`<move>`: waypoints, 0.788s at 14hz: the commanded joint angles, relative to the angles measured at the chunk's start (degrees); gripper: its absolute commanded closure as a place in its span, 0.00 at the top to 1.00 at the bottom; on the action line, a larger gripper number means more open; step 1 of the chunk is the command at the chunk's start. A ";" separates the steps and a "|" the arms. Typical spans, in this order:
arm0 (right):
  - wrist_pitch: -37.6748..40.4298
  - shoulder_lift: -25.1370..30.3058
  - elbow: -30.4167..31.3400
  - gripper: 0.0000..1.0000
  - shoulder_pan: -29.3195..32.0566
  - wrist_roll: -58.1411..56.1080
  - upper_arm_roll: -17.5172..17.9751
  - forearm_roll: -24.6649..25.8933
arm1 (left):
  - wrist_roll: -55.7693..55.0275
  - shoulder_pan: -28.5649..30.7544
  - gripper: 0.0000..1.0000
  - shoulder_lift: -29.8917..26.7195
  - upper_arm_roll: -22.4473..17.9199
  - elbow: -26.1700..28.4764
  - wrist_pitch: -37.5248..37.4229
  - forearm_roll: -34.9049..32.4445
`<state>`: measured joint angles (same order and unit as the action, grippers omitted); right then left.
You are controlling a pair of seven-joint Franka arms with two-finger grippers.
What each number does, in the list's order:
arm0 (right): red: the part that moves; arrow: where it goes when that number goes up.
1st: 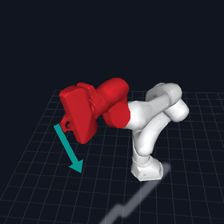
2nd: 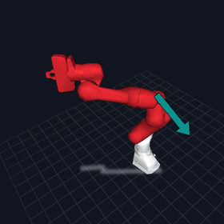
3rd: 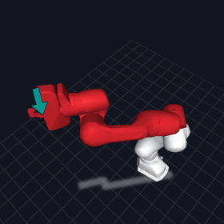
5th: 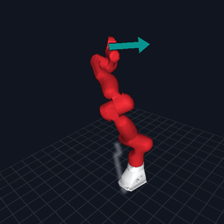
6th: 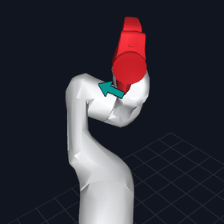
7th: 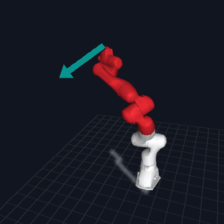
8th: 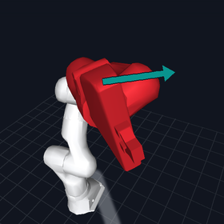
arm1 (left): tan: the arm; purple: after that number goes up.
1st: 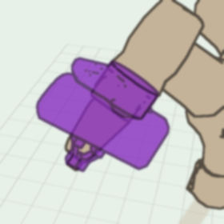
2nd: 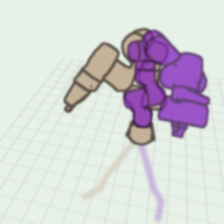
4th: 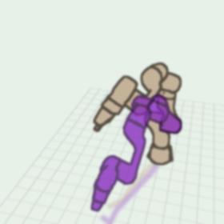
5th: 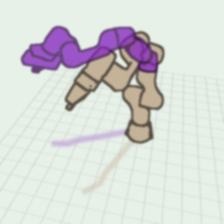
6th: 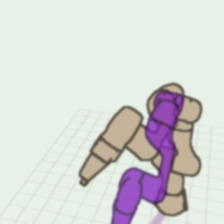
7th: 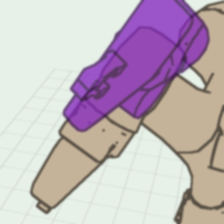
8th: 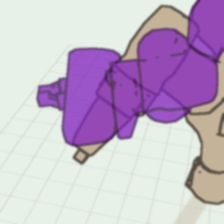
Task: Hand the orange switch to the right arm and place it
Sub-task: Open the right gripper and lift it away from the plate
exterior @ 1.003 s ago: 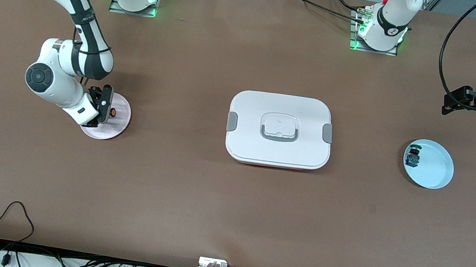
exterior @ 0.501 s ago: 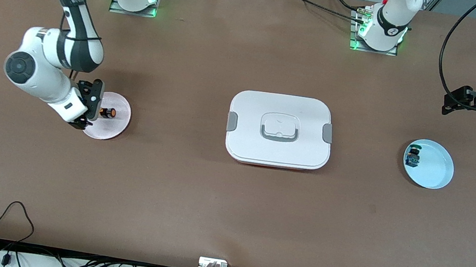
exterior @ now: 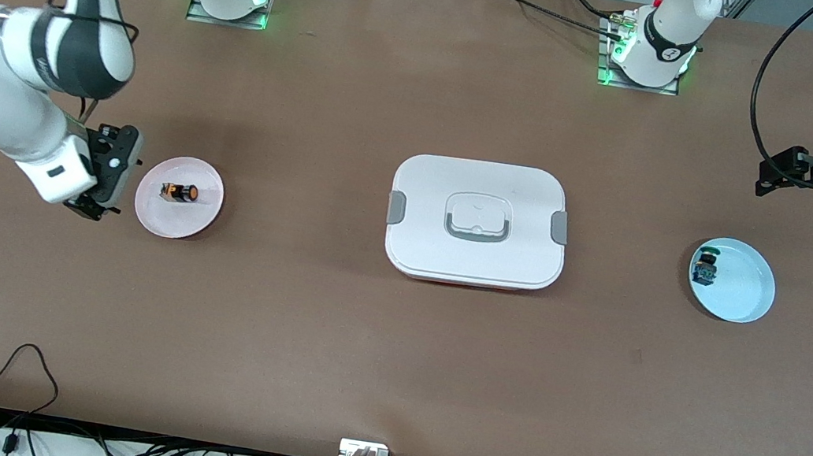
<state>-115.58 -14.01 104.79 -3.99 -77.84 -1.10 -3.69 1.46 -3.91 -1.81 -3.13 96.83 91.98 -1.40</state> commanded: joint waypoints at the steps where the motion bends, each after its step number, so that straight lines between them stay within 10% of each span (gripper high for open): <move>1: 6.58 1.09 -4.67 1.00 0.13 6.18 -0.04 -4.91 | 0.21 -0.93 1.00 0.67 -0.92 -1.74 -1.10 0.61; 11: 10.18 1.79 -8.55 1.00 -1.01 45.79 -0.21 -5.27 | 0.39 -0.84 1.00 0.67 -1.00 -1.65 -2.68 0.70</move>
<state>-108.17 -12.55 97.07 -4.28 -40.84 -1.13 -8.32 1.46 -3.91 -1.81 -3.18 96.83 90.81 -1.40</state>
